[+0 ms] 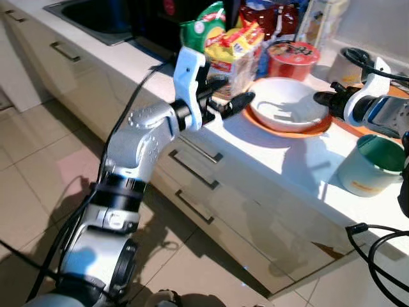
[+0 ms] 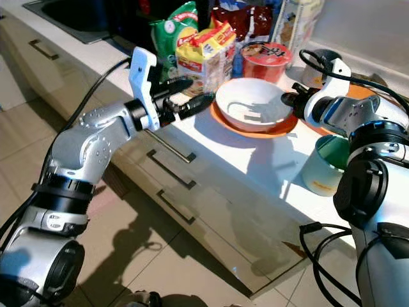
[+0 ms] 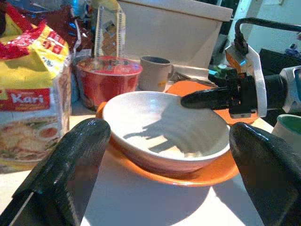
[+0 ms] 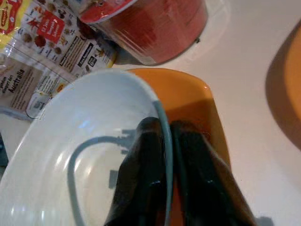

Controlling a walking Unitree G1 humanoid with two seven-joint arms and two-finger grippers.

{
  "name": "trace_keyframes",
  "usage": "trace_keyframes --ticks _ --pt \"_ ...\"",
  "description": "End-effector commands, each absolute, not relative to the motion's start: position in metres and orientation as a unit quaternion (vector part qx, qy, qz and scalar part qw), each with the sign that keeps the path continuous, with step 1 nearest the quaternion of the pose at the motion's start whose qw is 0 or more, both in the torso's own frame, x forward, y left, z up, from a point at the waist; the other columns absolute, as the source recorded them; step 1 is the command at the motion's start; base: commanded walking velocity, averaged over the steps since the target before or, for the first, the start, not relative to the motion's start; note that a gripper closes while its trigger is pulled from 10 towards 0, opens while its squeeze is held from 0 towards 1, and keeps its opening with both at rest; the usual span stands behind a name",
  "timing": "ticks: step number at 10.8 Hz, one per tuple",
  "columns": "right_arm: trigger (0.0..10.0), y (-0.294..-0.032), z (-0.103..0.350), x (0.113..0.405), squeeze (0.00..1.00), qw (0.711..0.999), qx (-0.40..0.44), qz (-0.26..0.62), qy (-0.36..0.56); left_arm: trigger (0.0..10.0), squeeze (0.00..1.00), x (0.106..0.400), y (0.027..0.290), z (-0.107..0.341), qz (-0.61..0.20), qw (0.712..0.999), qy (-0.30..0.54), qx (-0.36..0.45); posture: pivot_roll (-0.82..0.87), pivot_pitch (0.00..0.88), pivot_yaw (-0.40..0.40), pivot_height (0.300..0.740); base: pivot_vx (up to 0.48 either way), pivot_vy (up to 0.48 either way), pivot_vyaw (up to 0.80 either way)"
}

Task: Setting the table

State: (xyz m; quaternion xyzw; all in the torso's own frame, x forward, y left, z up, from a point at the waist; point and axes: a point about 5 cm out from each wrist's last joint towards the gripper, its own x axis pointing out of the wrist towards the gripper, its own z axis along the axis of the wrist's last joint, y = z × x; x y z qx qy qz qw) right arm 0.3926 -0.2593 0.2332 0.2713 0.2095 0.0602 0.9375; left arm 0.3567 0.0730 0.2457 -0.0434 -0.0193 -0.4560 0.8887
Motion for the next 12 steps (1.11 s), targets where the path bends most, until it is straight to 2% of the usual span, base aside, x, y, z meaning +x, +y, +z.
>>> trace_keyframes --ticks 1,4,7,8,9,10,12 --pt "0.0 -0.258 0.239 0.394 0.0 0.934 0.289 0.062 0.2 10.0 0.0 0.352 0.072 0.25 -0.47 0.881 -0.026 -0.039 0.0 0.05 0.004 0.74 0.0 0.0 0.0" --pt "0.0 -0.259 0.249 0.396 0.0 0.931 0.315 0.056 0.178 10.0 0.0 0.348 0.079 0.255 -0.465 0.884 -0.035 -0.029 -0.01 0.035 -0.002 0.74 0.0 0.0 0.0" --pt "0.0 -0.254 0.282 0.4 0.0 0.93 0.335 0.093 0.119 10.0 0.0 0.347 0.096 0.271 -0.417 0.906 -0.07 -0.024 0.0 0.022 -0.009 0.74 0.0 0.0 0.0" --pt "0.0 -0.253 0.296 0.401 0.0 0.937 0.318 0.107 0.095 10.0 0.0 0.349 0.103 0.277 -0.389 0.917 -0.082 -0.03 0.0 0.01 -0.008 0.74 0.0 0.0 0.0" --pt "0.0 -0.253 0.309 0.403 0.0 0.966 0.22 0.115 0.077 10.0 0.0 0.352 0.108 0.284 -0.358 0.929 -0.088 -0.036 0.0 0.002 -0.011 0.74 0.0 0.0 0.0" --pt "0.0 -0.246 0.316 0.405 0.0 0.981 0.115 0.14 0.063 10.0 1.0 0.351 0.109 0.294 -0.344 0.932 -0.085 -0.078 0.01 0.0 -0.018 0.74 0.0 0.0 0.0" --pt "0.0 -0.24 0.327 0.402 0.0 0.977 0.13 0.169 0.01 10.0 1.0 0.34 0.123 0.314 -0.293 0.943 -0.133 -0.087 0.03 0.0 -0.036 0.74 0.0 0.0 0.0"
